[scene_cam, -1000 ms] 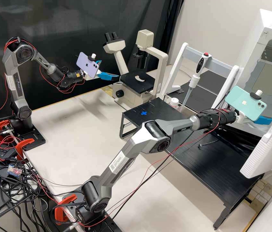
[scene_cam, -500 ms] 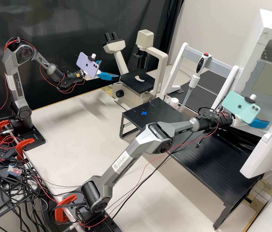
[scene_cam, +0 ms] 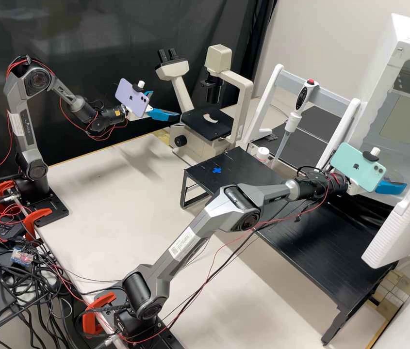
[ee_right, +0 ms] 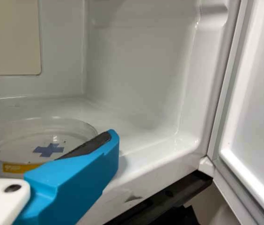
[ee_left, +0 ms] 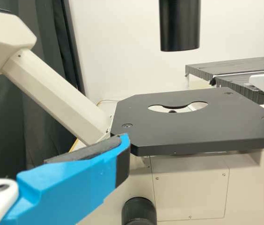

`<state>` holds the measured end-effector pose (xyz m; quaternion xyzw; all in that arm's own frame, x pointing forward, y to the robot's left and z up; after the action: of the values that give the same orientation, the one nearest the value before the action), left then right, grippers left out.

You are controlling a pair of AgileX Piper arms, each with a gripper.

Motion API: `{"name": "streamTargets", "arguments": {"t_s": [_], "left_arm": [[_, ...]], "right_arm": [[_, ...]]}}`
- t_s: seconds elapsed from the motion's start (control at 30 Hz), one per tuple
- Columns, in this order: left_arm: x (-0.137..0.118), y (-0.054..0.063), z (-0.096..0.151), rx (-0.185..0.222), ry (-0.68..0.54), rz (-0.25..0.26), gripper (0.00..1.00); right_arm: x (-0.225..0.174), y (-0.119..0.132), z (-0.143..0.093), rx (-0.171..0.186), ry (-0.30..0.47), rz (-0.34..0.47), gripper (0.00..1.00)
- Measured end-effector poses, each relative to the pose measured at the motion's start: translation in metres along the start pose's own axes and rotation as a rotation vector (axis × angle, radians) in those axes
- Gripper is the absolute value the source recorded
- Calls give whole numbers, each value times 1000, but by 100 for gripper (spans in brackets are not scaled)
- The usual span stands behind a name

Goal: Move the petri dish to the incubator

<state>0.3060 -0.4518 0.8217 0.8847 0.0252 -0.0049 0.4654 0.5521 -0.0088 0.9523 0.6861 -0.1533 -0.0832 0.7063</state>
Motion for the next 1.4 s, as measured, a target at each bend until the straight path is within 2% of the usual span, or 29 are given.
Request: {"name": "streamTargets", "arguments": {"t_s": [0.1,0.3,0.47,0.83,0.93,1.07,1.17,1.3,1.4], "left_arm": [[0,0,0,0,0,0,100],[0,0,0,0,0,0,100],[0,0,0,0,0,0,100],[0,0,0,0,0,0,100],[0,0,0,0,0,0,100],[0,0,0,0,0,0,100],[0,0,0,0,0,0,100],[0,0,0,0,0,0,100],[0,0,0,0,0,0,100]], "right_arm": [[-5,1,3,-1,-3,-20,100],[-24,11,12,24,0,-69,100],[-44,24,22,91,-27,-83,100],[-104,38,42,129,-66,-146,100],[-131,33,48,93,-96,-174,100],[-161,17,59,73,-127,-236,100],[-188,14,59,50,-119,-256,100],[-225,5,61,44,-104,-290,100],[-262,-3,61,14,-61,-316,100]]}}
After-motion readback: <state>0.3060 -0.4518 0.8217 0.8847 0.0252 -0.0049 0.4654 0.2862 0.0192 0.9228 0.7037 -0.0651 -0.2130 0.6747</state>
